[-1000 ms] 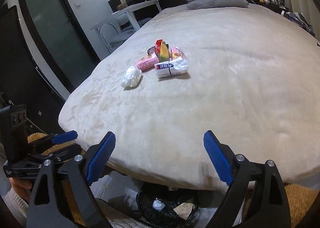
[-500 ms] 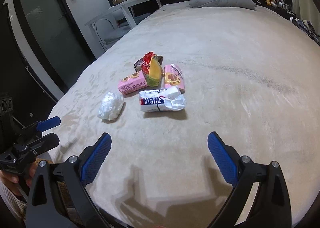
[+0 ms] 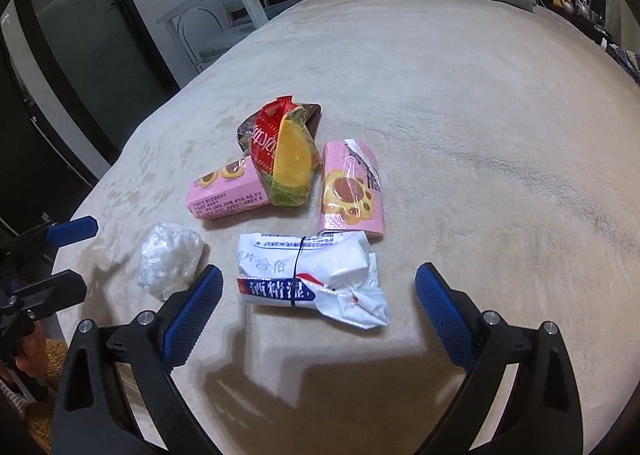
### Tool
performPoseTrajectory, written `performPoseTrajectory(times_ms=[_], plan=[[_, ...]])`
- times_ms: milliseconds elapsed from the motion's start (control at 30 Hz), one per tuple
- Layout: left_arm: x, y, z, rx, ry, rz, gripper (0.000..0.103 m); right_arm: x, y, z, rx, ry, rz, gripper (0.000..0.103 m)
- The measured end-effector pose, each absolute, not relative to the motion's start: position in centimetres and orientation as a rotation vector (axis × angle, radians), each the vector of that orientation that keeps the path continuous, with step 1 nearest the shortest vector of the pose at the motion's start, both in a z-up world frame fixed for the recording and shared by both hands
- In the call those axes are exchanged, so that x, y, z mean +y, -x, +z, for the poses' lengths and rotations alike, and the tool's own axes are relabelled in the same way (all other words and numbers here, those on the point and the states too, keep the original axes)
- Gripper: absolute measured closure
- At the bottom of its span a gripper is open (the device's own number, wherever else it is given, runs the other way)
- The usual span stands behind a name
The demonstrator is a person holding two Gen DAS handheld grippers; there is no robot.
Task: Collect trash
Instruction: 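Raise both tools over the bed toward the white tissue and wet-wipe pack, then grasp the white wet-wipe pack with the right tool while the left tool grasps the tissue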
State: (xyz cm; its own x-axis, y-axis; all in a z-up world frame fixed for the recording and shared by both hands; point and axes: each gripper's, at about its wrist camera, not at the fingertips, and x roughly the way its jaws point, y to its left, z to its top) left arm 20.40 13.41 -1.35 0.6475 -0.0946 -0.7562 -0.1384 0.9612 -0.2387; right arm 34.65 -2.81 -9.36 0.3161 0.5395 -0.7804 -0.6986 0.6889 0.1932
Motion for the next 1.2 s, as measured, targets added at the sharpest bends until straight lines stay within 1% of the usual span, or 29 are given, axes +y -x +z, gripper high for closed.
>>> performPoseTrajectory(times_ms=[67,133,167,200,533,900,1000,1067,1133,1167,1200], plan=[[13.9,-20.8,-1.5,0.877,0.284,0.032,0.006,-2.3,-35.0,-9.7,0.96,0.196,0.829,0.008],[14.4,-21.1,-1.6,0.883,0.284,0.035,0.006,-1.9,-34.9,-9.8,0.963,0.218,0.826,0.016],[14.6,-21.3,-1.7,0.887,0.287,0.033,0.006,-1.9,-34.8,-9.8,0.965,0.226,0.829,0.026],[14.8,-21.4,-1.8,0.893,0.287,0.033,0.006,-1.7,-34.8,-9.9,0.97,0.233,0.832,0.027],[14.8,-21.9,-2.6,0.916,0.278,0.028,0.006,-2.1,-33.8,-8.8,0.961,0.207,0.836,0.028],[12.5,-23.6,-3.6,0.94,0.216,-0.017,0.008,-5.7,-32.1,-6.2,0.919,0.129,0.845,0.028],[11.9,-24.2,-3.9,0.944,0.195,-0.025,0.013,-6.5,-31.6,-5.8,0.894,0.137,0.836,0.028],[11.7,-24.6,-4.4,0.963,0.194,-0.02,0.019,-6.9,-31.5,-5.8,0.899,0.123,0.841,0.028],[11.7,-25.0,-4.8,0.985,0.206,-0.018,0.029,-7.5,-31.4,-5.7,0.897,0.116,0.842,0.028],[11.7,-25.1,-4.9,0.992,0.206,-0.018,0.031,-7.6,-31.4,-5.6,0.896,0.111,0.844,0.028],[11.6,-25.2,-5.1,0.998,0.202,-0.017,0.037,-7.8,-31.3,-5.5,0.895,0.103,0.848,0.028]])
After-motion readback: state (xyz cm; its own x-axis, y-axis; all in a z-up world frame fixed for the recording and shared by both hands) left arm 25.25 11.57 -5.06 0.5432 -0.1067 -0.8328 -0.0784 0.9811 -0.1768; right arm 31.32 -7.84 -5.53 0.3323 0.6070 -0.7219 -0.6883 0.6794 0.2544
